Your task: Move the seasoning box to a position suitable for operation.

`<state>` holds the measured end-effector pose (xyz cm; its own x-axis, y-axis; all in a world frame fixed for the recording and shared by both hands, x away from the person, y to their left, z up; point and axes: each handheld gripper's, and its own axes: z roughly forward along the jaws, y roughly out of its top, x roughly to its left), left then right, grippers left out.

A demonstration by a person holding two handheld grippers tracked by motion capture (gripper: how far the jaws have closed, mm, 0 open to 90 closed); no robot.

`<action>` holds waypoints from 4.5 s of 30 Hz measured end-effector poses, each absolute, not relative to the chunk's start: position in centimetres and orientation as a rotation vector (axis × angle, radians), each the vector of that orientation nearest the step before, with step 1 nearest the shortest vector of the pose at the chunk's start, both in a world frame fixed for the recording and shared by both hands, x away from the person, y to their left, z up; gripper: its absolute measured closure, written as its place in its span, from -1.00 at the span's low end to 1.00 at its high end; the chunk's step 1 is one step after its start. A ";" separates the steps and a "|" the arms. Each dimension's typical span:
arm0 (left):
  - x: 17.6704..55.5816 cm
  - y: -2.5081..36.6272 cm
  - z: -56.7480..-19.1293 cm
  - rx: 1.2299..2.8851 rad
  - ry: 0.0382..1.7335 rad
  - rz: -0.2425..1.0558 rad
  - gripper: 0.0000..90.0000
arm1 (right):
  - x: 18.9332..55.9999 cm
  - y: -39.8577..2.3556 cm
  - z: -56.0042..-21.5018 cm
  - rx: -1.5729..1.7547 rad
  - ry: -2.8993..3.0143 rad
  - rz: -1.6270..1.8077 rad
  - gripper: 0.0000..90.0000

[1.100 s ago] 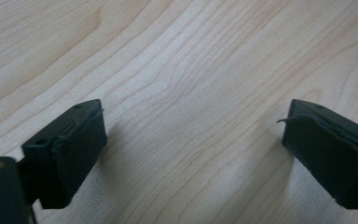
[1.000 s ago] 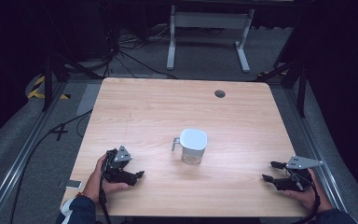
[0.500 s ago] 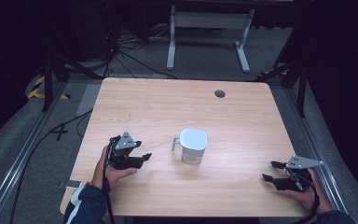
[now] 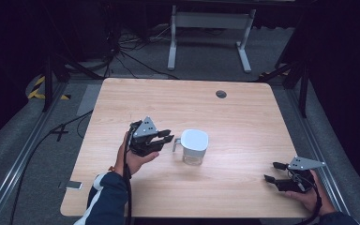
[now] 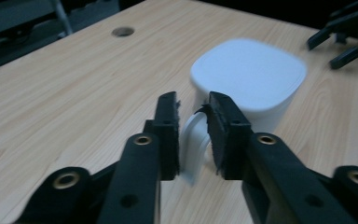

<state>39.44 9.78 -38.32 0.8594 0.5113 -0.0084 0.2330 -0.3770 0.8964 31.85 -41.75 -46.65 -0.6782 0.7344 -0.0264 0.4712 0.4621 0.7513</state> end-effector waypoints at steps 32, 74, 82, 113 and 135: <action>40.5 6.4 -38.7 2.004 0.488 0.333 0.99 | 31.9 -41.7 -46.4 1.025 2.363 1.029 -0.11; 40.5 7.0 -39.0 1.990 0.492 0.332 0.99 | 38.8 -22.8 -36.6 0.581 2.582 1.089 0.83; 40.6 7.1 -39.2 1.977 0.499 0.323 0.99 | 39.2 -22.0 -36.9 0.574 2.609 1.061 0.94; 37.1 10.7 -40.4 2.063 0.547 0.419 0.78 | 39.4 -20.5 -35.5 0.533 2.585 1.108 0.96; 34.9 14.5 -45.2 2.210 0.627 0.351 0.26 | 39.8 -19.9 -34.9 0.517 2.558 1.117 0.97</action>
<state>34.93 14.47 -45.16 0.8390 0.5423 0.0453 0.3215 -0.5611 0.7627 39.83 -19.87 -34.91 -0.8895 0.4384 -0.1288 0.2035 0.6325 0.7474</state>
